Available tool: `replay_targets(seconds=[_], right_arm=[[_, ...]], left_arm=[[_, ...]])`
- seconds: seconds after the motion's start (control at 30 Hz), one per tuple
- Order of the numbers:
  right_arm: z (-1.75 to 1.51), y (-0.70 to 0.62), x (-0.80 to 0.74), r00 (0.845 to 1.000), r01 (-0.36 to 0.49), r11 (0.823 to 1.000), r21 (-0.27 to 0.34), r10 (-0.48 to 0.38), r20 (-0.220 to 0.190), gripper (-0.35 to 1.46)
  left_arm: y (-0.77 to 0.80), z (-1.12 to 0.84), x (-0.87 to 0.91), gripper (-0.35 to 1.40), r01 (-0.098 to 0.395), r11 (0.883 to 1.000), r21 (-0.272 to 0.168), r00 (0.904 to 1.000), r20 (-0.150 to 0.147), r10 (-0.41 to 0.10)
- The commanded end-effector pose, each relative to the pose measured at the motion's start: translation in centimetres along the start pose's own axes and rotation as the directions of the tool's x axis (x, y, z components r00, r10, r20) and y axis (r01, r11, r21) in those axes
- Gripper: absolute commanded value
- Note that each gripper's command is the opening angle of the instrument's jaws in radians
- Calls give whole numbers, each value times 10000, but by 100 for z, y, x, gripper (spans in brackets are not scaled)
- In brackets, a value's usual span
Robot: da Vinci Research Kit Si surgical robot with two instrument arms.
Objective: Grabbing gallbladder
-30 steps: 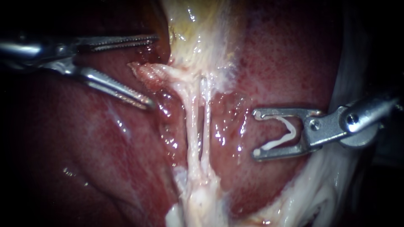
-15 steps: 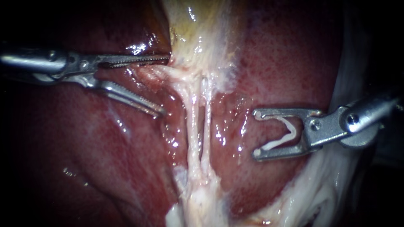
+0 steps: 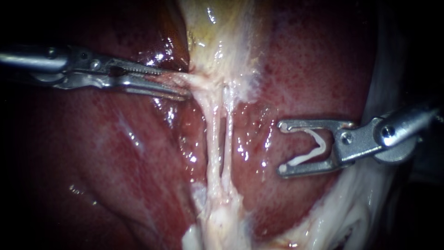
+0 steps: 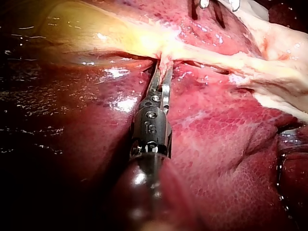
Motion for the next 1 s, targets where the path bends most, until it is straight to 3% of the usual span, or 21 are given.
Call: replay_targets(seconds=[0.03, 0.13, 0.17, 0.2, 0.23, 0.33, 0.53, 0.7, 0.8, 1.0], right_arm=[[0, 0, 0, 10000, 1, 10000, 1, -1, 1, 48], [0, 0, 0, 10000, 1, 10000, 1, -1, 1, 48], [0, 0, 0, 10000, 1, 10000, 1, -1, 1, 48], [0, 0, 0, 10000, 1, 10000, 1, -1, 1, 48], [0, 0, 0, 10000, 1, 10000, 1, -1, 1, 48], [0, 0, 0, 10000, 1, 10000, 1, -1, 1, 48], [0, 0, 0, 10000, 1, 10000, 1, -1, 1, 48], [0, 0, 0, 10000, 1, 10000, 1, -1, 1, 48], [-1, 0, 0, 10000, 3, 10000, 4, -3, 0, 48], [-1, 0, 0, 10000, 4, 10000, 6, -4, 0, 48]], left_arm=[[-1, -2, 1, 4, -8, 10000, -39, 10000, -4, 7], [-3, -7, 3, -3, 57, 9999, -85, 10000, -9, -57], [-4, -7, 3, -10, 56, 9999, -92, 10000, -9, -56], [-4, -9, 2, -30, 111, 9999, -99, 9999, -9, -111], [-3, -9, 2, -35, 168, 9998, -101, 9999, -7, -168], [-2, -13, 0, -35, 278, 9995, -116, 9996, 25, -278], [9, -19, 4, -35, 560, 9983, -150, 9973, 476, -553], [15, -30, 15, -35, 780, 9968, -196, 9957, 509, -770], [13, -47, 26, -35, 839, 9959, -342, 9954, 504, -821], [2, -92, 48, -35, 955, 9953, -159, 9942, 518, -946]])
